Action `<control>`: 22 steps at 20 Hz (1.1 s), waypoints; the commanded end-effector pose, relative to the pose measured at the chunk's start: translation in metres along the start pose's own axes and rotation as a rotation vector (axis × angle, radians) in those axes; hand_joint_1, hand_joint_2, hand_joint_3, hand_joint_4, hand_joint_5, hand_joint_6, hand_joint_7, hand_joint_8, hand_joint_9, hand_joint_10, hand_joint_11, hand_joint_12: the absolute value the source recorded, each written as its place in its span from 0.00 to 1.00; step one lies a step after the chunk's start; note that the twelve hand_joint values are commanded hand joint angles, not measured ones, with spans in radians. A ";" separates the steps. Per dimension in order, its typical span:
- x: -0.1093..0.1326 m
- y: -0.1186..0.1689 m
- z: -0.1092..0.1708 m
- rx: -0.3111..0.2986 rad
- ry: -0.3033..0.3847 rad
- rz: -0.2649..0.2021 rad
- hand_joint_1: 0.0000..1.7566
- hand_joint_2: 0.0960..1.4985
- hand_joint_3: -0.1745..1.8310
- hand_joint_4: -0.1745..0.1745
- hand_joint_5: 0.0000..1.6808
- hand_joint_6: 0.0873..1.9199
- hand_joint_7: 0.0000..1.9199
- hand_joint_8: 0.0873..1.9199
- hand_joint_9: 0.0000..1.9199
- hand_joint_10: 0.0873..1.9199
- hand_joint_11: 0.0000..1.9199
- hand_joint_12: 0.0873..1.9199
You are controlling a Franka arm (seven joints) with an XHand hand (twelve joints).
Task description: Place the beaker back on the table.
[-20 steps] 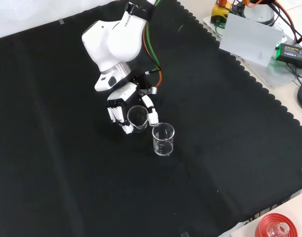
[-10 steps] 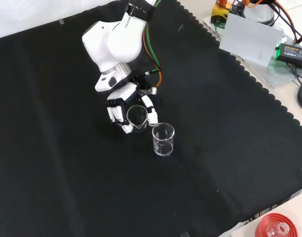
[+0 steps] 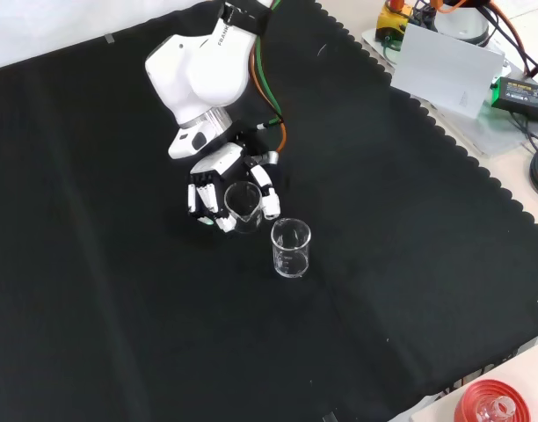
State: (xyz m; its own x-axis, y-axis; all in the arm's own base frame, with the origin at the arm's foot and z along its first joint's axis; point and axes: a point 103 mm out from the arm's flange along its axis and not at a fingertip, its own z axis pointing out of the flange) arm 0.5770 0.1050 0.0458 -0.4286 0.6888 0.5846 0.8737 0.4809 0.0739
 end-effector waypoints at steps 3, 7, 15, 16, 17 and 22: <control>-0.003 -0.007 -0.009 0.029 -0.033 -0.007 0.59 0.30 0.40 0.39 0.46 0.44 0.63 0.00 0.65 0.00 0.23 0.66; -0.003 -0.010 -0.011 0.040 -0.049 -0.001 0.57 0.30 0.39 0.35 0.34 0.42 0.57 0.00 0.57 0.00 0.14 0.68; -0.003 -0.012 -0.014 0.099 -0.082 0.015 0.54 0.31 0.35 0.29 0.22 0.26 0.43 0.00 0.43 0.00 0.00 0.69; -0.003 -0.013 -0.015 0.100 -0.082 0.017 0.53 0.31 0.34 0.29 0.22 0.23 0.41 0.00 0.41 0.00 0.00 0.67; -0.003 -0.013 -0.017 0.100 -0.080 0.019 0.53 0.31 0.33 0.29 0.22 0.21 0.39 0.00 0.40 0.00 0.00 0.66; -0.002 -0.019 -0.029 0.087 -0.077 0.020 0.49 0.33 0.29 0.29 0.22 0.11 0.33 0.00 0.34 0.00 0.00 0.60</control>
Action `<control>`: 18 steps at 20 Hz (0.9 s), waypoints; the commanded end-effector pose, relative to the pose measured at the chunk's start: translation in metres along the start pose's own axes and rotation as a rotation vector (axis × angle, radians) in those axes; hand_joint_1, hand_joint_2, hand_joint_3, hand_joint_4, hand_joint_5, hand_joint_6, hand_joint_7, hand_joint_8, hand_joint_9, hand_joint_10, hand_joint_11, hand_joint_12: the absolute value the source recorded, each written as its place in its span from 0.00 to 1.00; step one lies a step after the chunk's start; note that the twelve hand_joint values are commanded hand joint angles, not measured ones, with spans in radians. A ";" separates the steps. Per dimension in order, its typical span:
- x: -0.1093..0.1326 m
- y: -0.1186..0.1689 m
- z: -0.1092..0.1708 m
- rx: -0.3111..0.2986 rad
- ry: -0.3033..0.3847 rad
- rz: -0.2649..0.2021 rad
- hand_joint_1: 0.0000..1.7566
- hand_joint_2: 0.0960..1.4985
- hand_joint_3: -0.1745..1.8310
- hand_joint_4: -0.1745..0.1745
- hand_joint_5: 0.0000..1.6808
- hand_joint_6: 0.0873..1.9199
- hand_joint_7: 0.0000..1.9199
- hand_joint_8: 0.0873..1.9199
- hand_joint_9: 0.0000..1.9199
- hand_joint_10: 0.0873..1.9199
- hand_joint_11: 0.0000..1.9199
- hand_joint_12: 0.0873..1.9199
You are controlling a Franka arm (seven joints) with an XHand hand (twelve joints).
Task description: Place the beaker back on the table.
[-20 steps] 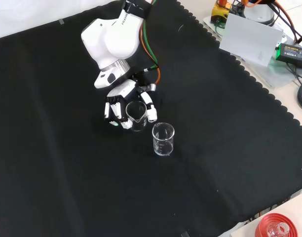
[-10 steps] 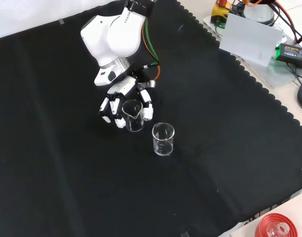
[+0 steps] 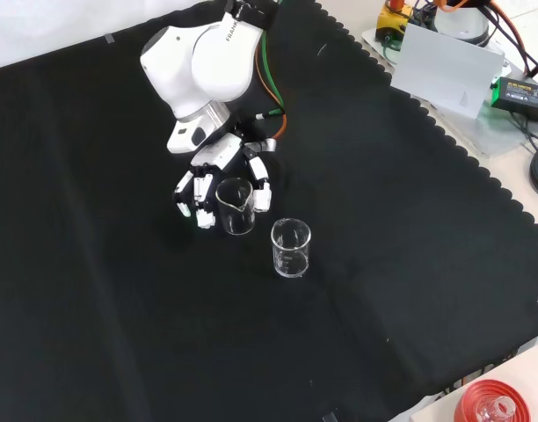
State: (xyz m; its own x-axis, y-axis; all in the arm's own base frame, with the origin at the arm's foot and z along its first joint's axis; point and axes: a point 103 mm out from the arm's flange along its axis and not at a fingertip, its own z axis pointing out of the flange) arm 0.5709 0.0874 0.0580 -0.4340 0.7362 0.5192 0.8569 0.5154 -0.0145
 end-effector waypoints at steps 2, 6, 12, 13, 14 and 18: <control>0.001 -0.010 -0.015 -0.012 0.003 0.004 0.48 0.34 0.28 0.29 0.23 0.09 0.31 0.00 0.33 0.00 0.00 0.59; 0.003 -0.021 -0.027 -0.018 0.008 0.009 0.47 0.34 0.27 0.29 0.22 0.07 0.29 0.00 0.32 0.00 0.00 0.58; 0.010 -0.045 -0.057 -0.034 0.003 0.039 0.46 0.35 0.27 0.30 0.21 0.05 0.28 0.00 0.31 0.00 0.00 0.58; 0.011 -0.048 -0.062 -0.038 0.003 0.046 0.46 0.35 0.27 0.31 0.21 0.05 0.28 0.00 0.31 0.00 0.00 0.58; 0.013 -0.052 -0.067 -0.043 0.001 0.053 0.46 0.35 0.27 0.31 0.20 0.05 0.27 0.00 0.31 0.00 0.00 0.58; 0.019 -0.069 -0.085 -0.065 -0.020 0.080 0.45 0.35 0.27 0.33 0.19 0.03 0.26 0.00 0.30 0.00 0.00 0.58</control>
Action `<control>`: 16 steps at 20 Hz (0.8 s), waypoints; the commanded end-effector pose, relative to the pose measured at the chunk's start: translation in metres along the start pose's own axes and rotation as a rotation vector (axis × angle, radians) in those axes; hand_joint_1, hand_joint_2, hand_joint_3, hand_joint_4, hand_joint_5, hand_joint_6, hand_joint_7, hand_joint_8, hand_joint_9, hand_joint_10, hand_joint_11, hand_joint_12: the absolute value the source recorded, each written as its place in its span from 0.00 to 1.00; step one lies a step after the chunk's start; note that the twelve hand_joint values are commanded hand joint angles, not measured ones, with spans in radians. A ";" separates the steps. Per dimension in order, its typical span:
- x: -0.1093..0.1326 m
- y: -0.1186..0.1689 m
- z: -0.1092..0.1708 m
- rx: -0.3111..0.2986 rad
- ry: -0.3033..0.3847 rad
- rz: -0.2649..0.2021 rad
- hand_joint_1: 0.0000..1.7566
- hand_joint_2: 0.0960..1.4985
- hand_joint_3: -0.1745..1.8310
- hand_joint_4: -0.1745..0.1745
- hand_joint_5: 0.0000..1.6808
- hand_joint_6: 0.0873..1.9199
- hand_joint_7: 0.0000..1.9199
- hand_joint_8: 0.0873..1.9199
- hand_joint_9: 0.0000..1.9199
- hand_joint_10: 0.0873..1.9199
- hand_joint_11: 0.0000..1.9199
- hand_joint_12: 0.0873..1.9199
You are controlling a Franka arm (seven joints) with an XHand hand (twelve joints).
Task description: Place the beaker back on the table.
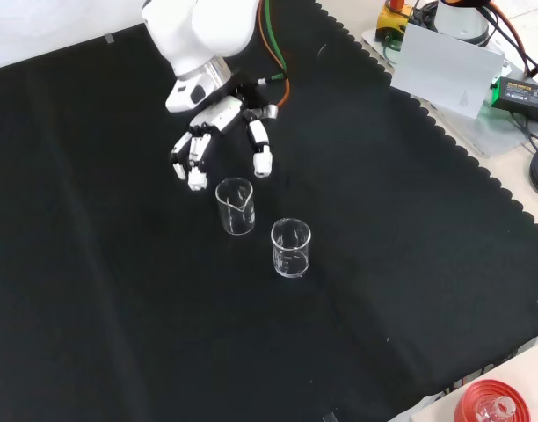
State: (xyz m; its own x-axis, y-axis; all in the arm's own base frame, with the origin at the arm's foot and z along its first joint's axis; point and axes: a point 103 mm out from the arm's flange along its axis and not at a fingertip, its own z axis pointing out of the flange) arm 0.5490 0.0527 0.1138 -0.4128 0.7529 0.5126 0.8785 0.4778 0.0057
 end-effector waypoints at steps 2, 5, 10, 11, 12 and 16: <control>0.008 -0.038 -0.038 -0.033 -0.023 0.067 0.44 0.36 0.27 0.33 0.19 0.03 0.25 0.00 0.30 0.00 0.00 0.58; 0.013 -0.048 -0.048 -0.026 -0.039 0.100 0.43 0.36 0.27 0.33 0.18 0.02 0.24 0.00 0.29 0.00 0.00 0.58; 0.021 -0.063 -0.065 -0.039 -0.059 0.130 0.43 0.36 0.27 0.33 0.16 0.00 0.22 0.00 0.27 0.00 0.00 0.57; 0.023 -0.066 -0.068 -0.043 -0.066 0.135 0.43 0.37 0.27 0.33 0.16 0.00 0.21 0.00 0.27 0.00 0.00 0.57; 0.024 -0.068 -0.070 -0.043 -0.072 0.139 0.42 0.37 0.27 0.33 0.16 0.00 0.21 0.00 0.27 0.00 0.00 0.57; 0.030 -0.075 -0.079 -0.045 -0.086 0.147 0.42 0.37 0.27 0.33 0.16 0.00 0.21 0.00 0.27 0.00 0.00 0.57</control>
State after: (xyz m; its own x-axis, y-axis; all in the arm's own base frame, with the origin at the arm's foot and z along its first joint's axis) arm 0.5031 0.0128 0.1866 -0.3247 0.8300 0.4536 0.9300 0.3675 -0.0068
